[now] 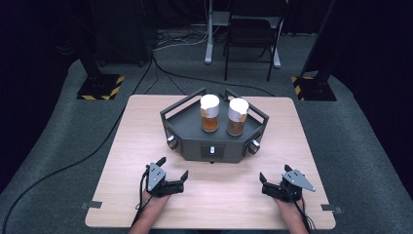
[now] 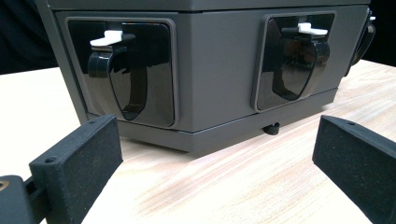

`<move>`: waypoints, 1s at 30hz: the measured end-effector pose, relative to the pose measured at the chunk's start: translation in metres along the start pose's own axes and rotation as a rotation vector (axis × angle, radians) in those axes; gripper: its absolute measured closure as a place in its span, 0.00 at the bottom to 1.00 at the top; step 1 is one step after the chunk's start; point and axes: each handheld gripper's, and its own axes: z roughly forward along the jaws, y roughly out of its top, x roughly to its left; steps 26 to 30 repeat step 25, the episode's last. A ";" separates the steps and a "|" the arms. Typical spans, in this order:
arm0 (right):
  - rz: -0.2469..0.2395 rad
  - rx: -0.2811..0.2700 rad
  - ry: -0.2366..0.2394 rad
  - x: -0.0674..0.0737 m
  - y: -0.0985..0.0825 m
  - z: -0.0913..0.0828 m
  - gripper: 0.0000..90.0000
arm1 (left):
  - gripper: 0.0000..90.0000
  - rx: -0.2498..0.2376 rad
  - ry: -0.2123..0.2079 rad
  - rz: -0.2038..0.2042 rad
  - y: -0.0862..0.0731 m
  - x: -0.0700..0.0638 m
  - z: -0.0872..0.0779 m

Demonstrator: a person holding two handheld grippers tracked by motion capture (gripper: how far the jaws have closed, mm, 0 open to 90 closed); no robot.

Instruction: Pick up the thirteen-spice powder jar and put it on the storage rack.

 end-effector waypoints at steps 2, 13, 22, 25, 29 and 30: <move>0.000 0.005 -0.001 0.000 -0.002 0.000 0.00 | 0.01 0.000 0.000 -0.001 0.000 0.000 0.000; -0.006 0.026 0.002 0.003 -0.007 0.000 0.00 | 0.01 0.000 0.002 -0.002 0.000 0.000 0.000; -0.034 0.032 -0.003 0.006 -0.006 0.001 0.00 | 0.01 -0.001 0.000 -0.006 0.000 0.001 0.000; -0.027 0.031 -0.004 0.005 -0.007 0.001 0.00 | 0.01 -0.002 0.000 -0.006 0.000 0.001 0.000; -0.027 0.031 -0.004 0.005 -0.007 0.001 0.00 | 0.01 -0.002 0.000 -0.006 0.000 0.001 0.000; -0.027 0.031 -0.004 0.005 -0.007 0.001 0.00 | 0.01 -0.002 0.000 -0.006 0.000 0.001 0.000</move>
